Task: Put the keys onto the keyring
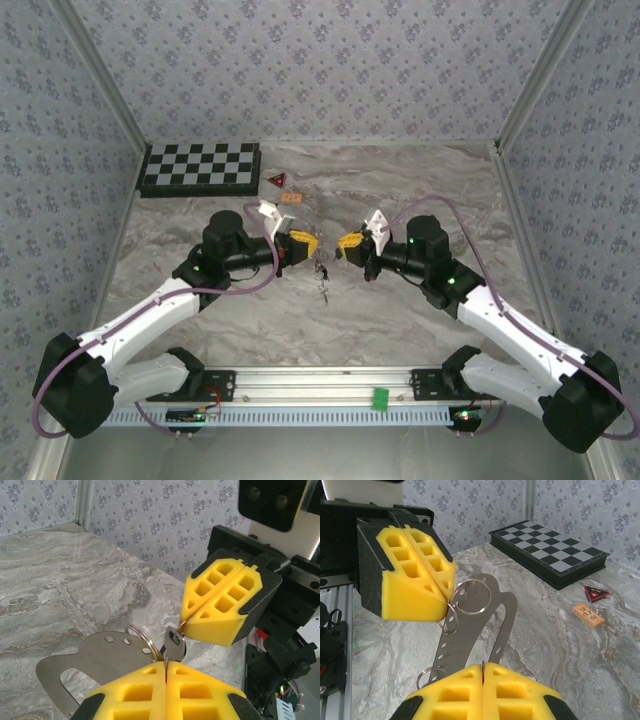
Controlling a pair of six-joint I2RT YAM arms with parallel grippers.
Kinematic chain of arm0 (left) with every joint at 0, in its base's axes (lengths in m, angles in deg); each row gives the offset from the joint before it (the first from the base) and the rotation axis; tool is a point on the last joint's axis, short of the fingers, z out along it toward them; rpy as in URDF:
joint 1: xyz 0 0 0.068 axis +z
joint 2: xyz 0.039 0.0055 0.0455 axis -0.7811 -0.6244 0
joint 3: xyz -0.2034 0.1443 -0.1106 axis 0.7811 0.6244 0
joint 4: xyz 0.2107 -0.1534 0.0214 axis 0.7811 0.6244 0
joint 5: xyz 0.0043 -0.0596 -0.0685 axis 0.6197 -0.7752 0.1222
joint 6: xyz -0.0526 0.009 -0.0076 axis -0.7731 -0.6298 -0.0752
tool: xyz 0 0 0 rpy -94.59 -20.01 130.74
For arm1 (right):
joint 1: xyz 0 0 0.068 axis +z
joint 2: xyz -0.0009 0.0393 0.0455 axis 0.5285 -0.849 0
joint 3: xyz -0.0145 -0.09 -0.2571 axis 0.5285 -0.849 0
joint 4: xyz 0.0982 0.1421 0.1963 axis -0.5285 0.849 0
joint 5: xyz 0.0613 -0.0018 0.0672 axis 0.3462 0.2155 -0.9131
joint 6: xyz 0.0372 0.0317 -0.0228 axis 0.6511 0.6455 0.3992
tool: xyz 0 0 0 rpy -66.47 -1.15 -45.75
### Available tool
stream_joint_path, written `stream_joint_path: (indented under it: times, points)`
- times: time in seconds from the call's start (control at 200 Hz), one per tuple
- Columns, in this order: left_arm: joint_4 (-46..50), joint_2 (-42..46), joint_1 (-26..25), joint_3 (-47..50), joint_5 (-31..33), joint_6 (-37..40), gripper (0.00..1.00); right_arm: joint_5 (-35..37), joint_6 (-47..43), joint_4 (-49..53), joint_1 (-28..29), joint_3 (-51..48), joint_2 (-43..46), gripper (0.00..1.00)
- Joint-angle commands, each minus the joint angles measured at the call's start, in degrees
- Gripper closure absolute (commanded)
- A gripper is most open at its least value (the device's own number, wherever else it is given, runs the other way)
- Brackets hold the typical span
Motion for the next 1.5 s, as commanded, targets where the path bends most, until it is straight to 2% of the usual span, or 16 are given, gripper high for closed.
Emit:
stream_joint_path:
  times: [0.0,0.855,1.494]
  points:
    - [-1.75,1.79,0.22,-1.34,-2.45,1.78,1.0,-2.48,-2.87,-2.43,0.45,2.66,-1.69,1.0]
    - [-1.09,0.38,0.2,-1.81,-3.76,2.51,1.0,-8.18,-4.36,-4.84,0.78,5.04,-4.42,1.0]
    - [-2.04,0.56,0.28,-1.24,-3.42,2.36,1.0,-7.09,-5.26,-2.7,1.42,5.79,-5.32,1.0]
